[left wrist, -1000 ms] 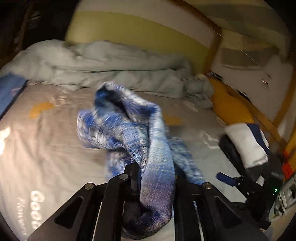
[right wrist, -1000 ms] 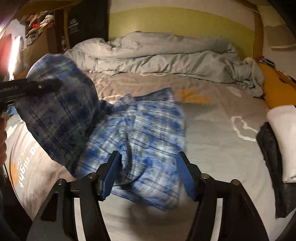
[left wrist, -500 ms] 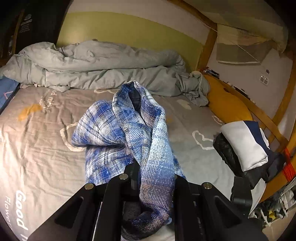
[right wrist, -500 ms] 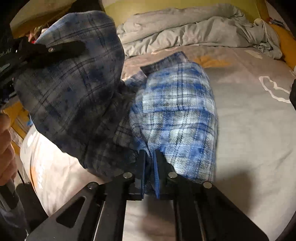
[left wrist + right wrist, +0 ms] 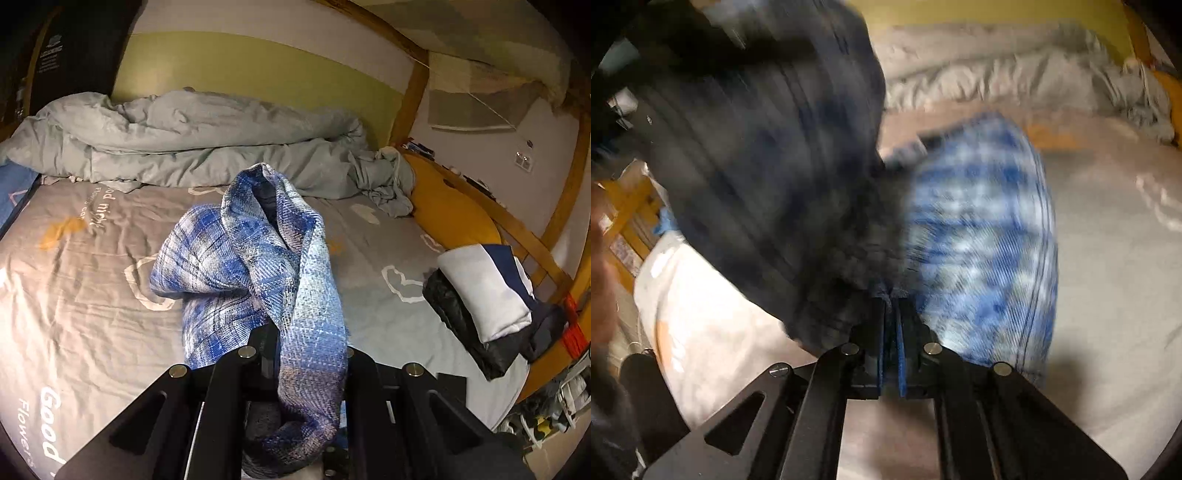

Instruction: Fold large clothes

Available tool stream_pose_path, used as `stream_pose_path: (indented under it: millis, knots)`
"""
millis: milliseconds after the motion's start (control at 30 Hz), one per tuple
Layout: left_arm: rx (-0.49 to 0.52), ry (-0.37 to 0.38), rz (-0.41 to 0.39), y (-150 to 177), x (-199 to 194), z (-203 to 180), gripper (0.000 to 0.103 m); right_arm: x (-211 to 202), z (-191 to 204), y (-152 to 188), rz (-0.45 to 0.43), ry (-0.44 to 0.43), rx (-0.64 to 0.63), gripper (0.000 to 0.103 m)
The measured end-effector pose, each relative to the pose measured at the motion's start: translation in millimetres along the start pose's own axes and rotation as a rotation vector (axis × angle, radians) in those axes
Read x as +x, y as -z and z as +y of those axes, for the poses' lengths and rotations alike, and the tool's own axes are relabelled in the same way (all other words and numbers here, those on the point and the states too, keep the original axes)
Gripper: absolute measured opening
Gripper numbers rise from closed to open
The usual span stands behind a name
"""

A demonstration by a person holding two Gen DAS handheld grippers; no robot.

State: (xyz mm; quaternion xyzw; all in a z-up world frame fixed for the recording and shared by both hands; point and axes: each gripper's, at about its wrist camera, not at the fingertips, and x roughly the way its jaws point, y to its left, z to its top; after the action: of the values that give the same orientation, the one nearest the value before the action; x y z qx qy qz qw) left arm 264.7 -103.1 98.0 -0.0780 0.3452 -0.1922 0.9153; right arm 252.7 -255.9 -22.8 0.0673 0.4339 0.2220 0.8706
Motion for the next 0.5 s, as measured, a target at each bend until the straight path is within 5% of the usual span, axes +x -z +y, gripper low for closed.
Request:
stream_pose_path:
  millis: [67,133,200,400,500]
  knots:
    - [0.01,0.002,0.009,1,5,-5,0.012,-3,-6,3,-0.012,-0.025,0.027,0.011]
    - [0.01,0.009,0.02,2,11,-8,0.012,-15,-9,1,-0.031,-0.06,0.026,0.033]
    - [0.01,0.029,0.041,3,20,-11,0.012,-31,-8,2,-0.063,-0.059,0.009,0.038]
    - [0.039,0.061,0.106,15,46,-24,0.012,-81,-19,8,-0.122,0.021,0.014,0.038]
    - [0.057,0.069,0.135,23,61,-34,0.012,-110,-38,11,-0.183,0.16,0.052,0.038]
